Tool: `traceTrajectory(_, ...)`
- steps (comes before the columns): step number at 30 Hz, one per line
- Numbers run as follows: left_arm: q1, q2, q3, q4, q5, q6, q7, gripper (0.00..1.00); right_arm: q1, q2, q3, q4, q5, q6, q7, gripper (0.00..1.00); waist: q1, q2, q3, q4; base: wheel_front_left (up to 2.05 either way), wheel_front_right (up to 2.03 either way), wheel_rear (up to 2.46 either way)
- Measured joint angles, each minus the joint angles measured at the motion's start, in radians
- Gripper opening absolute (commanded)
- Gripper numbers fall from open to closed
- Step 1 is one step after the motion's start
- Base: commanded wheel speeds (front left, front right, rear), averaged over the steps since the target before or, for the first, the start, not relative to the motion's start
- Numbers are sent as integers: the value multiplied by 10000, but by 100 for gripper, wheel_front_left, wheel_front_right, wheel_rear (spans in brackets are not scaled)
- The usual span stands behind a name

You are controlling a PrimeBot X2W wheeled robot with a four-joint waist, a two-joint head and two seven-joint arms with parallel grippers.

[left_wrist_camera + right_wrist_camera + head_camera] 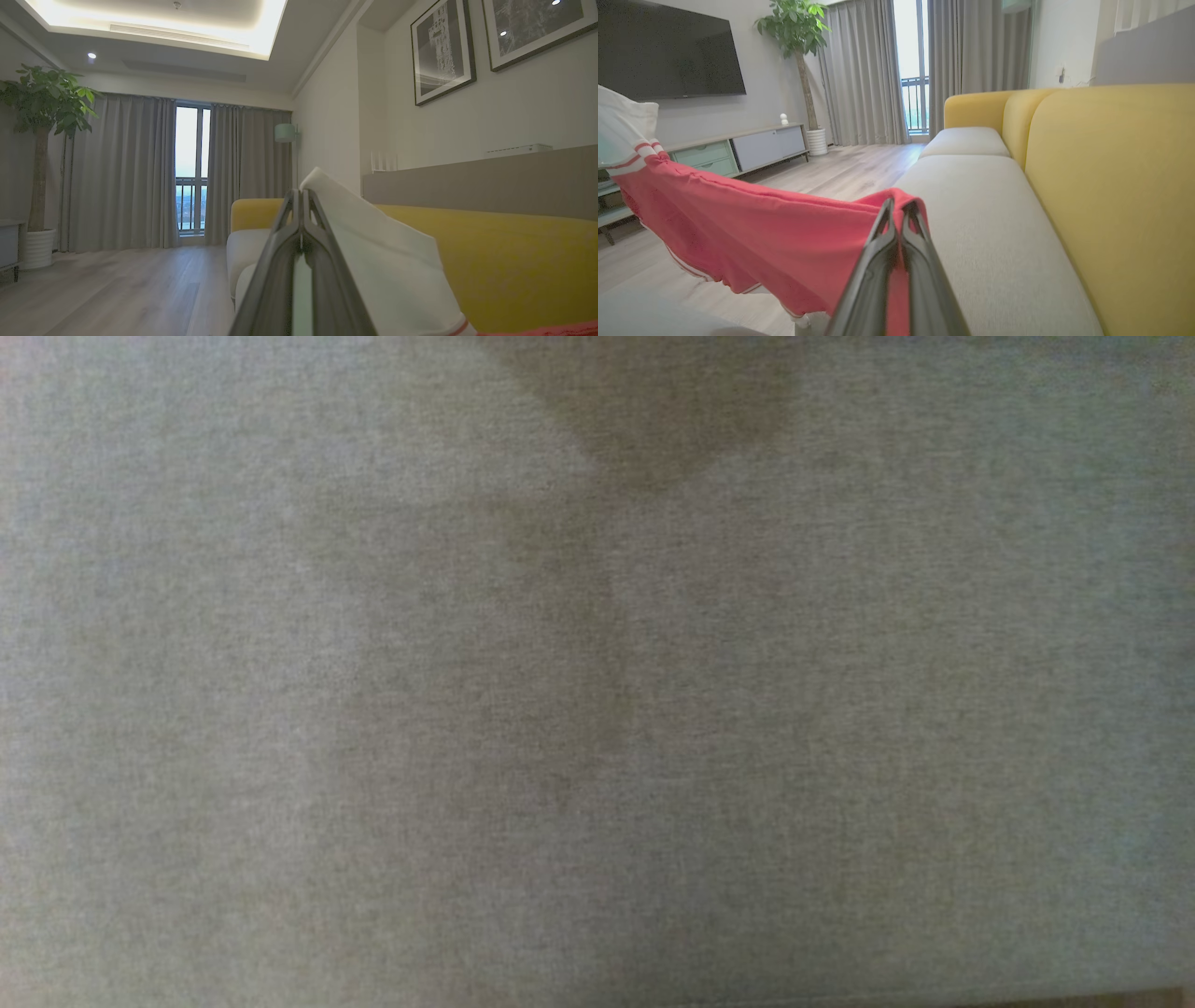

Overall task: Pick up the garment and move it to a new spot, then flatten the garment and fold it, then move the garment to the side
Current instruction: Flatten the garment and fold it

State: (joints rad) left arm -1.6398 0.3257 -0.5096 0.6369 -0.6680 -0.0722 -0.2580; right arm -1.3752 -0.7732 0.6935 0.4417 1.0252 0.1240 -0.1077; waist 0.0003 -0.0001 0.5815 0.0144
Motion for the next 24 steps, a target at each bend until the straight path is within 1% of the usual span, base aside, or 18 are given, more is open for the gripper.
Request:
traceTrajectory(3,1045,-15,261,-426,0,-171,2,0,46,2,612,224,151,0,-247,0,1,0,127,105,0,0,0)
traceTrajectory(7,2847,-13,522,-1459,-13,-270,2,0,602,-36,1306,499,468,0,-648,0,-2,0,-78,146,0,0,0)
traceTrajectory(10,4278,86,617,-2483,-17,-336,2,0,1368,-299,1705,522,899,0,-961,0,-3,0,-415,161,0,0,0)
traceTrajectory(11,4278,86,617,-2483,-17,-336,2,0,1368,-299,1705,522,899,0,-961,0,-3,0,-415,161,0,0,0)
traceTrajectory(13,5368,240,679,-3279,-73,-316,2,0,1941,-458,1898,420,1202,0,-1114,0,-4,1,-703,160,0,0,0)
traceTrajectory(15,6525,489,773,-4071,-309,-138,4,0,2549,-648,2042,222,1476,0,-1237,0,-4,1,-1022,154,0,0,0)
traceTrajectory(19,9069,1241,901,-5697,-608,441,217,0,3885,-1078,2132,-226,1990,0,-1398,0,-6,1,-1700,133,0,0,0)
traceTrajectory(24,12061,1659,920,-7540,-1055,1285,410,0,5499,-1421,2017,-757,2230,0,-1404,0,-7,1,-2464,99,0,0,0)
